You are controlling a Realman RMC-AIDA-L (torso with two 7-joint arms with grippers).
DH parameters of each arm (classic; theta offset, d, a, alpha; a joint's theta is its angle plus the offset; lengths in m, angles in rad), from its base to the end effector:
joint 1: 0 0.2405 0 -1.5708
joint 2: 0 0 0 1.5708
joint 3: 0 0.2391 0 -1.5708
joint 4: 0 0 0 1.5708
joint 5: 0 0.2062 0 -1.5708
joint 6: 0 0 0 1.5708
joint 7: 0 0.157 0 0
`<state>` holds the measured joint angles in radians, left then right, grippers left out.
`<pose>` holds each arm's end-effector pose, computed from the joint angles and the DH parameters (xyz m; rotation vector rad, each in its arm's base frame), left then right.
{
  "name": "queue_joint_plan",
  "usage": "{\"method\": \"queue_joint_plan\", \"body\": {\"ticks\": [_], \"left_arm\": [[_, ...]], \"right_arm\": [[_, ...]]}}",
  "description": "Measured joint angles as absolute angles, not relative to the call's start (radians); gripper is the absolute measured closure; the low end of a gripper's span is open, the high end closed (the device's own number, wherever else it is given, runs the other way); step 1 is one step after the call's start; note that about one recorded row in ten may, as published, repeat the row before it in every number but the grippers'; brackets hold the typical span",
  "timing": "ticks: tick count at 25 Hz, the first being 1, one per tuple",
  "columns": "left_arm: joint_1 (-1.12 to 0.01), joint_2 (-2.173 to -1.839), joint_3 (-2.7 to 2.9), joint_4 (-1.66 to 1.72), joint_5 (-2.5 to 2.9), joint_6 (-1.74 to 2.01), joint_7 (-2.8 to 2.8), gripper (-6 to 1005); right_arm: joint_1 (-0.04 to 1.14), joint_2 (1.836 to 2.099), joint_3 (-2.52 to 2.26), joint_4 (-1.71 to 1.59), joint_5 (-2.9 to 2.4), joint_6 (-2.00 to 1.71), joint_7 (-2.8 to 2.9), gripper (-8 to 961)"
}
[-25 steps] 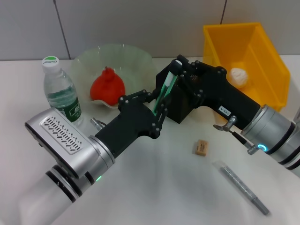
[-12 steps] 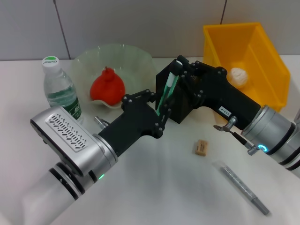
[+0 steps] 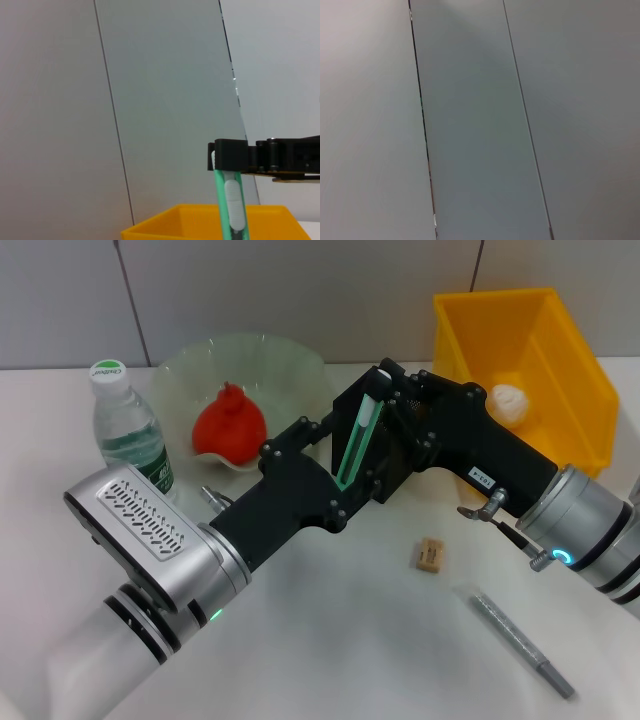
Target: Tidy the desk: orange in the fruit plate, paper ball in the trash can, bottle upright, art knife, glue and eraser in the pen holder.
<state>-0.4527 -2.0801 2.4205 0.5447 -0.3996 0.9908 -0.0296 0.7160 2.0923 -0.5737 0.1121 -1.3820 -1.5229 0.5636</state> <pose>-0.1752 0.3150 -0.1051 -2.1709 -0.1274 -0.8629 0.1809 0.3327 -0.0547 -2.1700 0.3861 1.2919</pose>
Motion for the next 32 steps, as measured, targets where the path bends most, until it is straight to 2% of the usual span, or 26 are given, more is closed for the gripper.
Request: {"method": "queue_joint_plan", "body": {"ticks": [10,17,25,32], "left_arm": [[-0.451,-2.080,2.418,0.545,-0.406,0.977,-0.050,148],[-0.439,-2.072,2.405,0.525,-0.401,0.986,-0.241,150],[-0.435,-2.071,2.409,0.457,-0.374,1.038,-0.344,152],[-0.424,-2.070,2.405,0.401,-0.332,1.041,-0.420,152]], "right_arm": [[0.716,2.092,-0.574,0.110,-1.382,-1.528,0.564,829],[0.712,2.090,-0.550,0.062,-1.382,-1.539,0.612,829],[0.689,2.083,-0.546,-0.197,-1.382,-1.572,0.911,830],[0.699,2.077,-0.619,-0.385,-1.405,-1.417,1.179,830]]}}
